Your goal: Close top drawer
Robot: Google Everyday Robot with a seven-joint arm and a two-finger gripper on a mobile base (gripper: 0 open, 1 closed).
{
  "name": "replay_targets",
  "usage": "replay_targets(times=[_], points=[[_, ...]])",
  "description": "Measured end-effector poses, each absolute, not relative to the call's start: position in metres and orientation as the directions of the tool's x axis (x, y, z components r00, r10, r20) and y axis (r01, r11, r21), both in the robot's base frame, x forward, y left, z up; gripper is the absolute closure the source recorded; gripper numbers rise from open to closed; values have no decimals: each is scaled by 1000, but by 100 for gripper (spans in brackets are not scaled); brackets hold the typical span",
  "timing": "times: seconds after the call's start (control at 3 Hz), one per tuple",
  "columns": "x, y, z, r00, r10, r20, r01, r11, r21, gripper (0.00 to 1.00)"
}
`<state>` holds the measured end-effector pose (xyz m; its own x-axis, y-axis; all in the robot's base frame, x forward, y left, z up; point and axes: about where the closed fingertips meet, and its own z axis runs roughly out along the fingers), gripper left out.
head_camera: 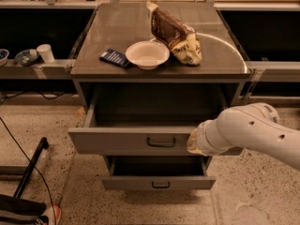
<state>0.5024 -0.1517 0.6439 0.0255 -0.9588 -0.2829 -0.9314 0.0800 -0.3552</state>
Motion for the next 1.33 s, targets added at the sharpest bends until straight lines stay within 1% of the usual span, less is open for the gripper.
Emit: replay_targets(times=[0.33, 0.67, 1.0, 1.33], points=[[524, -145, 641, 15, -955, -296, -926, 99, -365, 97], [538, -144, 639, 1, -953, -303, -925, 115, -364, 73], [556, -148, 628, -17, -948, -319, -933, 130, -336, 43], [565, -149, 623, -21, -944, -330, -937, 135, -324, 20]])
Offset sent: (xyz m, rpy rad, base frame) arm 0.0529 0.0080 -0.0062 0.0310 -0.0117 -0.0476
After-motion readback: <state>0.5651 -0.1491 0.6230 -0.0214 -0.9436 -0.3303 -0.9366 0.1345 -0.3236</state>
